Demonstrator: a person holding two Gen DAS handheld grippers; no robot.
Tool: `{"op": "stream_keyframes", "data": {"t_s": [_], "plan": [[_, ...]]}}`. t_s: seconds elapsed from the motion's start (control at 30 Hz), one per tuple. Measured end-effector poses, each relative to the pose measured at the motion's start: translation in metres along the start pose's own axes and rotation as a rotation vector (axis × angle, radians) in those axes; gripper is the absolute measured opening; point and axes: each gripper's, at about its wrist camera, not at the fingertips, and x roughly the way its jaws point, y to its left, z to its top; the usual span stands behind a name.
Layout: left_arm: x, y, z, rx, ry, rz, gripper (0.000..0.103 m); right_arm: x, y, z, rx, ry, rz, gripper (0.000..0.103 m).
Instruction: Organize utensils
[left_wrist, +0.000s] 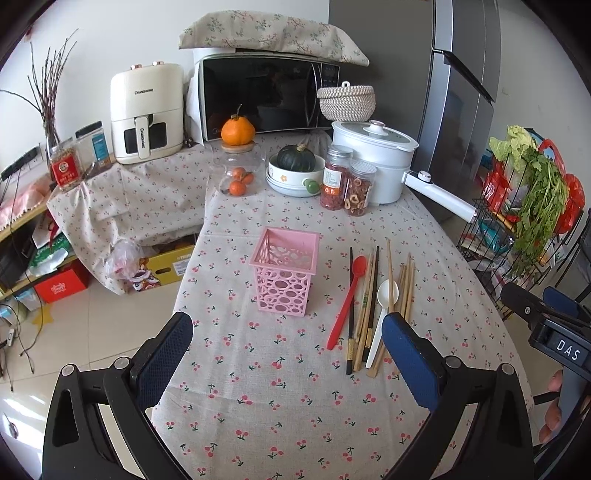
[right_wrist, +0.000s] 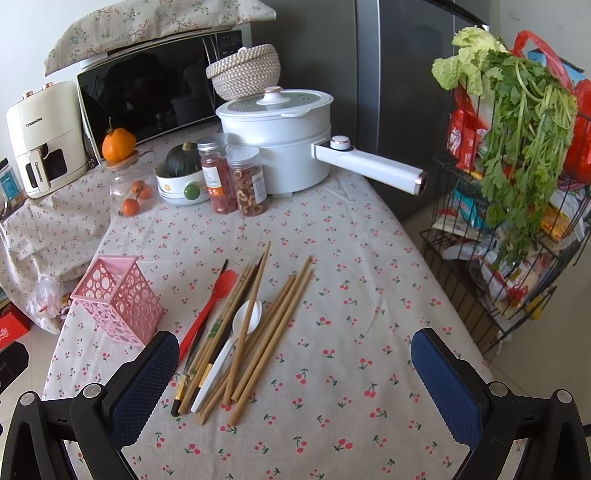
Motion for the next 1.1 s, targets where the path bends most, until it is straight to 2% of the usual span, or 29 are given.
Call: {"op": "stream_keyframes", "data": {"t_s": [1.1], "plan": [[0.0062, 0.0017, -0.0065, 0.0, 0.022, 0.0, 0.103, 0.0014, 0.0002, -0.0001, 0.003, 0.009, -0.001, 0.103]]}}
